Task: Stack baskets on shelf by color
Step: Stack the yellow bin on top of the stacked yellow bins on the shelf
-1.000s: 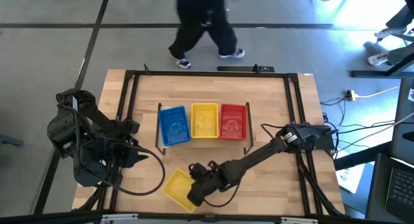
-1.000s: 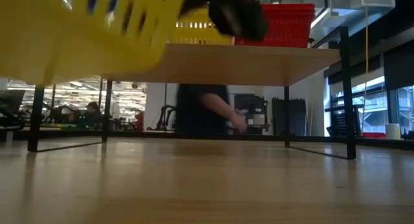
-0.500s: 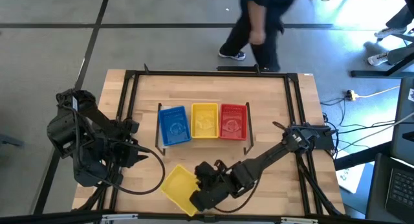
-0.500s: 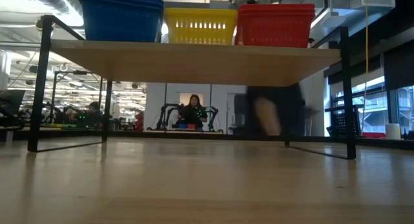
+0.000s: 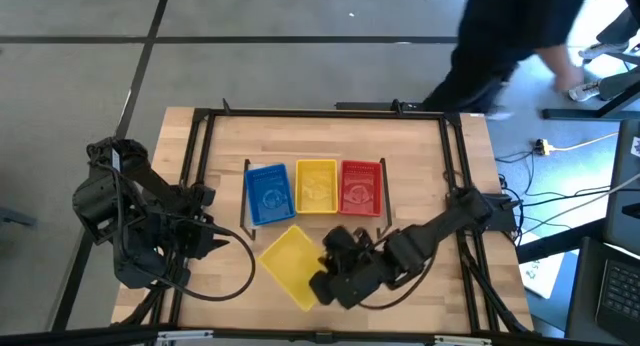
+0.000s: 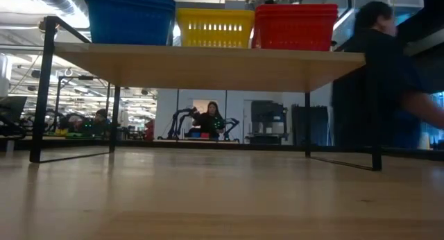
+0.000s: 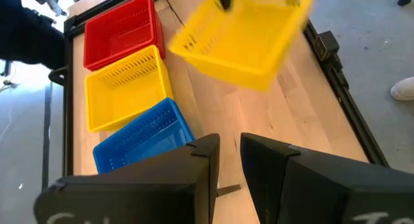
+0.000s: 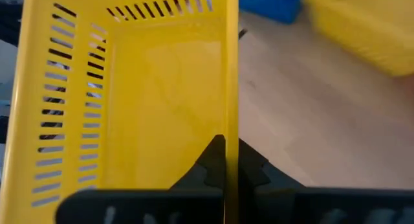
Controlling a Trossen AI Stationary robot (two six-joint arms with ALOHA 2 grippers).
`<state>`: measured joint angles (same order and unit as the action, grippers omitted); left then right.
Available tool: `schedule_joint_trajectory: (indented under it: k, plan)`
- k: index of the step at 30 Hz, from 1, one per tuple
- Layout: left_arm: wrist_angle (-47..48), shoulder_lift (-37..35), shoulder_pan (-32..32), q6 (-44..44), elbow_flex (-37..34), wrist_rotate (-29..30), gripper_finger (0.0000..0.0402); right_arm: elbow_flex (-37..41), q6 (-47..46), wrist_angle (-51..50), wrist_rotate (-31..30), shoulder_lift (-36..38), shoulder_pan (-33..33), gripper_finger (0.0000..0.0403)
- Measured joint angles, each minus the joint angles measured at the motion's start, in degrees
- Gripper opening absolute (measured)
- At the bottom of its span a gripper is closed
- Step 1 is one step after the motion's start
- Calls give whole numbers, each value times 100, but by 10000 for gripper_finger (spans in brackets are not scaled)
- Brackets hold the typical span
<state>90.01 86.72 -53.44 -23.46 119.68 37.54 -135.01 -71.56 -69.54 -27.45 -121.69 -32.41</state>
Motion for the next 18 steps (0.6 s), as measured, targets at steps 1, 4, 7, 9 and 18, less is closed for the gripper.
schedule_joint_trajectory:
  k: [1, 4, 7, 9, 18]
  plan:
    - [0, 0, 1, 0, 0, 0, 55, -1, -8, -169, -41, 96, 17, 0]
    - [-1, 0, 0, 2, 0, 0, 55, -1, -83, -737, -565, 340, 107, 0]
    - [0, 0, 1, 2, 0, 0, 55, -1, -528, -1145, -1320, 541, 319, 0]
    - [0, -2, 6, 2, 0, 0, 55, -3, -837, -1296, -1525, 631, 534, 0]
    - [0, -2, 6, 6, 0, 50, 55, 431, -2195, -1396, -193, 641, 1553, 0]
